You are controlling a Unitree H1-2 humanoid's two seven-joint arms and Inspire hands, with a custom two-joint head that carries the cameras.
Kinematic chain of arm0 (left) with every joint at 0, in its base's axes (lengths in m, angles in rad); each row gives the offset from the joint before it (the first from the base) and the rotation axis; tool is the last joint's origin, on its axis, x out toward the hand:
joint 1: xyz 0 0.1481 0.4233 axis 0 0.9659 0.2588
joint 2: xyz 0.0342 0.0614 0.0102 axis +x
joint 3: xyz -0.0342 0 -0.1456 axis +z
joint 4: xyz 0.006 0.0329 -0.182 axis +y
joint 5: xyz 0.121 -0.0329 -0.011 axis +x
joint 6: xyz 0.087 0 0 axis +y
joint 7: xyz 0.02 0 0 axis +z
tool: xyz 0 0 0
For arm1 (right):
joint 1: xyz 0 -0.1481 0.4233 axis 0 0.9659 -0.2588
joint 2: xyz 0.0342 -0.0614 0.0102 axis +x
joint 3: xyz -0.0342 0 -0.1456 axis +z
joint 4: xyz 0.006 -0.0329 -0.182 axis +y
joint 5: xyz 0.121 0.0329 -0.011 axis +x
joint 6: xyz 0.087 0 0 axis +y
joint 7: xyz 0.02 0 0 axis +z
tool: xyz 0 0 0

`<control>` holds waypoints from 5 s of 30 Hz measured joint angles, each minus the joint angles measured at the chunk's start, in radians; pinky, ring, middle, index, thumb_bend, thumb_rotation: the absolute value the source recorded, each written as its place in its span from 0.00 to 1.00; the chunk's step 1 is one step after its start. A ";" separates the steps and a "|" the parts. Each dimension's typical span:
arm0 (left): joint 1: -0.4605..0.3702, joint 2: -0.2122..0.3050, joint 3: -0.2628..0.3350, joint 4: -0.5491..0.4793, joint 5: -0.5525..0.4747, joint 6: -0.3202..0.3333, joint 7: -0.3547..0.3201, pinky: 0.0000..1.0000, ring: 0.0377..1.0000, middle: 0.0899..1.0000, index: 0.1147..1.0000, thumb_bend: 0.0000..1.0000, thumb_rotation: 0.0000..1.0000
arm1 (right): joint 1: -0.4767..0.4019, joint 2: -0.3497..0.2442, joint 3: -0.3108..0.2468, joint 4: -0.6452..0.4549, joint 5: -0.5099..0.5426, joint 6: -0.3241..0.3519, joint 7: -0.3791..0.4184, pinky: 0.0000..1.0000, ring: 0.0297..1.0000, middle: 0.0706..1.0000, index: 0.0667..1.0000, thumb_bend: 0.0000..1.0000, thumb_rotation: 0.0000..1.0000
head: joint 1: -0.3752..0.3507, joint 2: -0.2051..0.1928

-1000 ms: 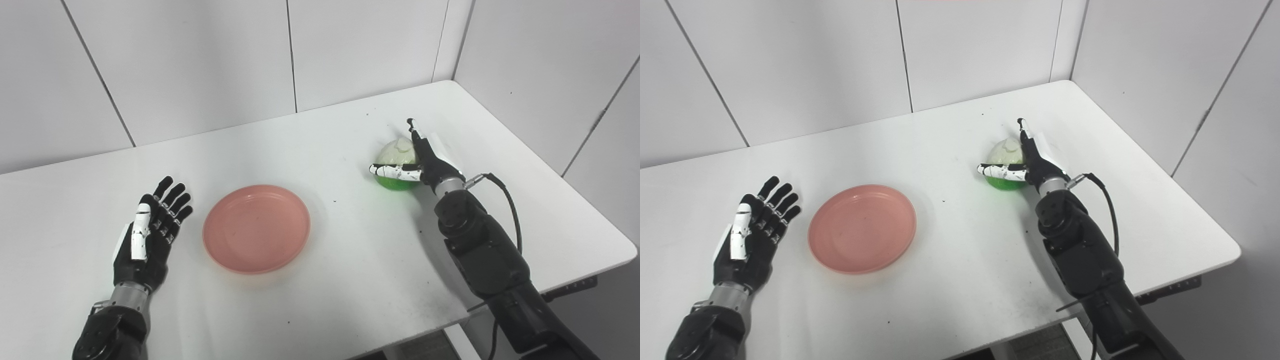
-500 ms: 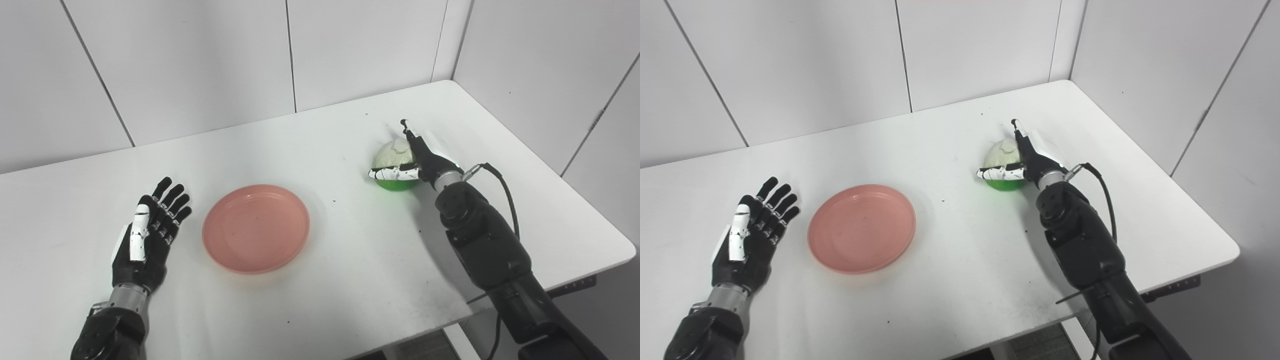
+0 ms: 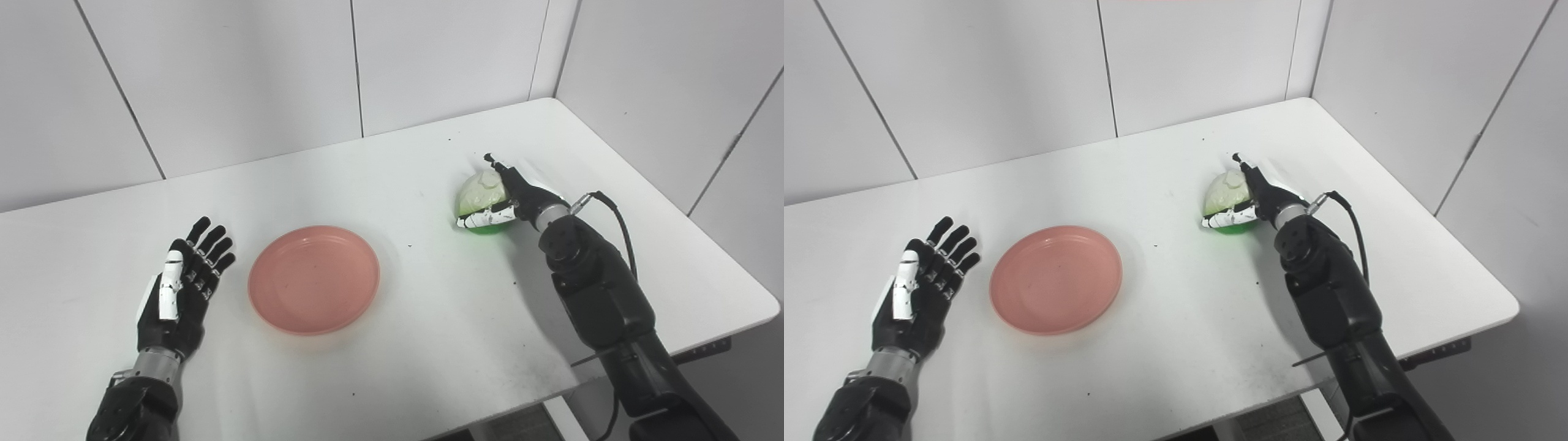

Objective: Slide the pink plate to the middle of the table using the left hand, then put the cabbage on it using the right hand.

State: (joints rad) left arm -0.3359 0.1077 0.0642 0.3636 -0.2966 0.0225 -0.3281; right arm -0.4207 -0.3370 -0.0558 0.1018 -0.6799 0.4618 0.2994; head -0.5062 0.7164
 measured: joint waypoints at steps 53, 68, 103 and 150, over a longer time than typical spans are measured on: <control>0.033 -0.025 -0.025 -0.064 0.050 0.001 0.054 0.90 0.90 0.90 0.89 0.51 1.00 | 0.022 0.074 0.021 -0.250 -0.030 0.011 -0.002 0.34 0.36 0.46 0.51 0.51 0.00 | 0.084 0.000; 0.049 -0.079 -0.059 -0.099 0.091 0.004 0.124 0.91 0.90 0.90 0.89 0.49 1.00 | -0.024 0.124 0.101 -0.246 -0.001 0.011 0.037 0.34 0.37 0.46 0.51 0.51 0.00 | 0.232 -0.006; 0.048 -0.194 -0.118 -0.114 0.187 0.025 0.237 0.90 0.90 0.91 0.90 0.47 1.00 | -0.101 0.221 0.375 0.022 0.121 -0.089 -0.096 0.32 0.35 0.44 0.53 0.51 0.00 | 0.460 0.012; 0.048 -0.194 -0.114 -0.126 0.194 0.045 0.226 0.92 0.94 0.94 0.91 0.47 1.00 | -0.080 0.124 0.491 -0.078 0.038 -0.123 0.017 0.70 0.89 0.97 1.00 1.00 0.69 | 0.448 0.031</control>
State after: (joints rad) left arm -0.2880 -0.0865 -0.0494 0.2372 -0.1024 0.0673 -0.1021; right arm -0.5009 -0.2128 0.4347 0.0243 -0.6420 0.3390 0.3162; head -0.0583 0.7470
